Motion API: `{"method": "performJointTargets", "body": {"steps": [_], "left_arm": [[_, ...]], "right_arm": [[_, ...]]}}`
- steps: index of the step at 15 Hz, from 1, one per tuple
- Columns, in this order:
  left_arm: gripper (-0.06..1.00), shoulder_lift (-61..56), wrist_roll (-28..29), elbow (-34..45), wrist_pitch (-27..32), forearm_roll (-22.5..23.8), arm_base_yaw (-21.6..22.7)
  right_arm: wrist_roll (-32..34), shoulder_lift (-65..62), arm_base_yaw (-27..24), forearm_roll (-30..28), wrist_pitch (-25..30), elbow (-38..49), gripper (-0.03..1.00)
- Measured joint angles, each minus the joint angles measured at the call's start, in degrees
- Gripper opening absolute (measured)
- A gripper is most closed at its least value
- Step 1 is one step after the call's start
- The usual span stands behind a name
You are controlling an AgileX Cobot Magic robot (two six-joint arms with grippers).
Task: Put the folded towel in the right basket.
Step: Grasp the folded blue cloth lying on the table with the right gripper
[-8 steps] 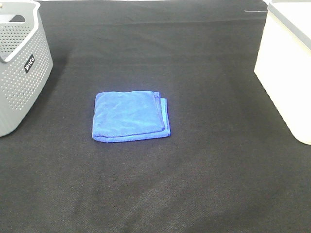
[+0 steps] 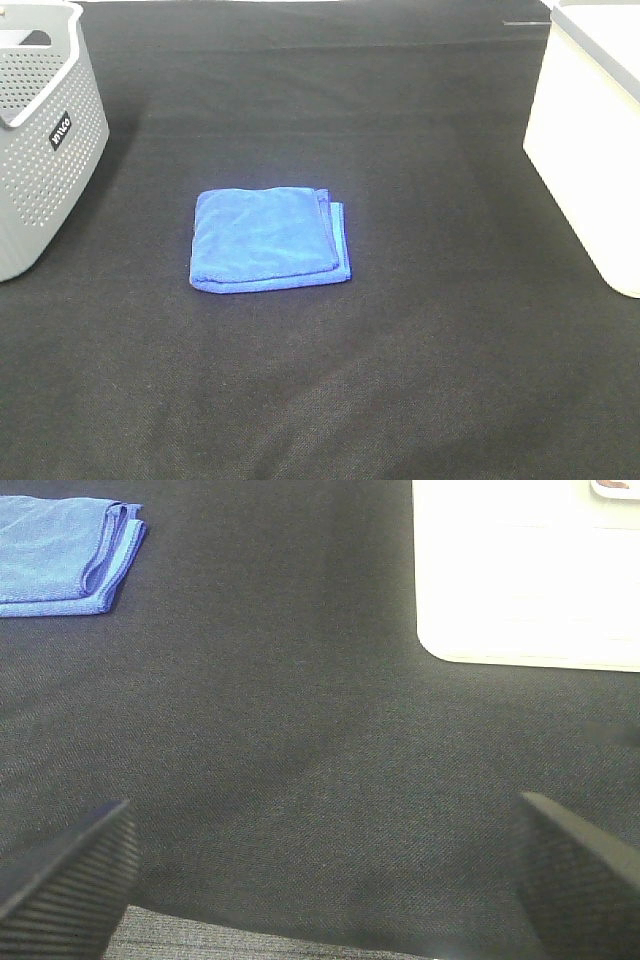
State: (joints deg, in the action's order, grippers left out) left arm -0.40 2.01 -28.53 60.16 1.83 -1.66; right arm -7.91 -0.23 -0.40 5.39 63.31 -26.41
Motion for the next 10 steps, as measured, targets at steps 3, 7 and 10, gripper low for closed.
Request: {"method": "performJointTargets", "body": {"steps": [3, 7, 10], "left_arm": [[0.99, 0.0, 0.0, 0.0, 0.0, 0.0, 0.0], [0.99, 0.0, 0.0, 0.0, 0.0, 0.0, 0.0], [0.99, 0.0, 0.0, 0.0, 0.0, 0.0, 0.0]], "right_arm": [[0.0, 0.0, 0.0, 0.0, 0.0, 0.0, 0.97], [0.0, 0.0, 0.0, 0.0, 0.0, 0.0, 0.97], [0.0, 0.0, 0.0, 0.0, 0.0, 0.0, 0.97]]}}
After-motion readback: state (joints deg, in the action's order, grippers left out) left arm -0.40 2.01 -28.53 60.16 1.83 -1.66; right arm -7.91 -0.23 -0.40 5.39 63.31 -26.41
